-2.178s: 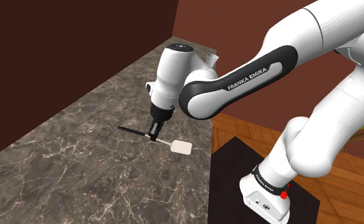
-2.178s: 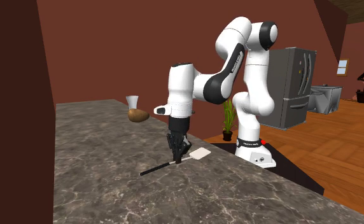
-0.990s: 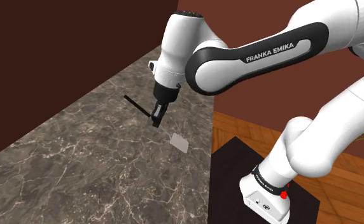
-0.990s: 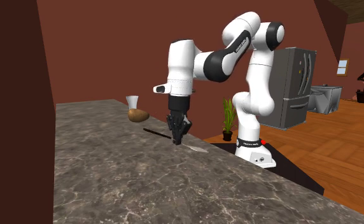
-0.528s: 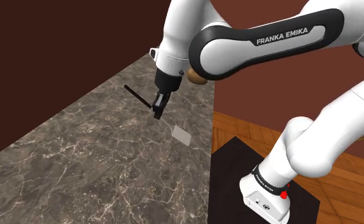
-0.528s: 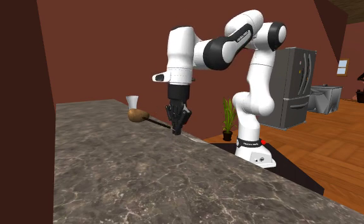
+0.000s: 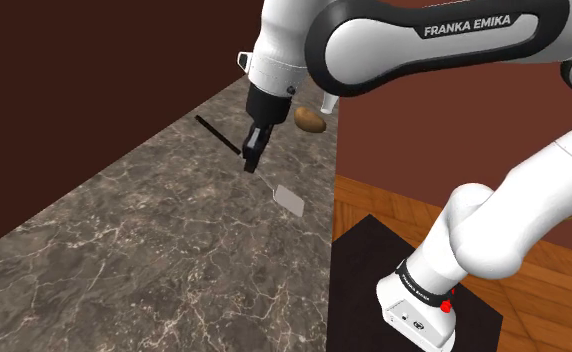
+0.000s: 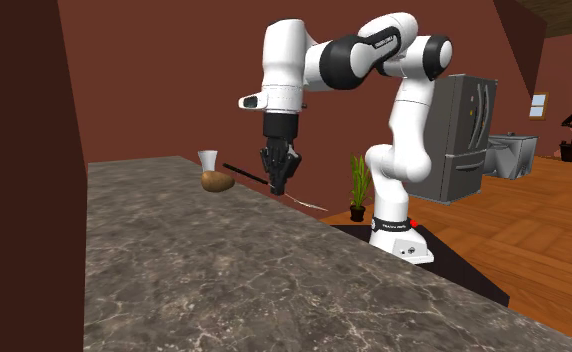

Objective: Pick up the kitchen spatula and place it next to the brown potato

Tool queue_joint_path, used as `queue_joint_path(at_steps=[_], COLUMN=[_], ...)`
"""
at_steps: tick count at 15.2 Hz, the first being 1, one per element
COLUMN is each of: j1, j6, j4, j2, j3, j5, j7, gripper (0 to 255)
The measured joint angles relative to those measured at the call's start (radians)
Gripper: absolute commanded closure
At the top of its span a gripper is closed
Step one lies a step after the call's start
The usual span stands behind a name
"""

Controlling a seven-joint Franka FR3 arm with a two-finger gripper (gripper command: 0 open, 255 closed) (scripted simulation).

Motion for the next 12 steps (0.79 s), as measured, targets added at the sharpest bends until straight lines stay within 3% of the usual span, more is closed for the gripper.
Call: queue_joint_path(at_steps=[5, 12], j1=[-0.011, -0.080], j6=[-0.044, -0.047], j4=[0.036, 0.078], j2=[-0.007, 0.040], j3=[-0.021, -0.120], j5=[-0.002, -0.027], j7=[-0.028, -0.182], gripper=[255, 255])
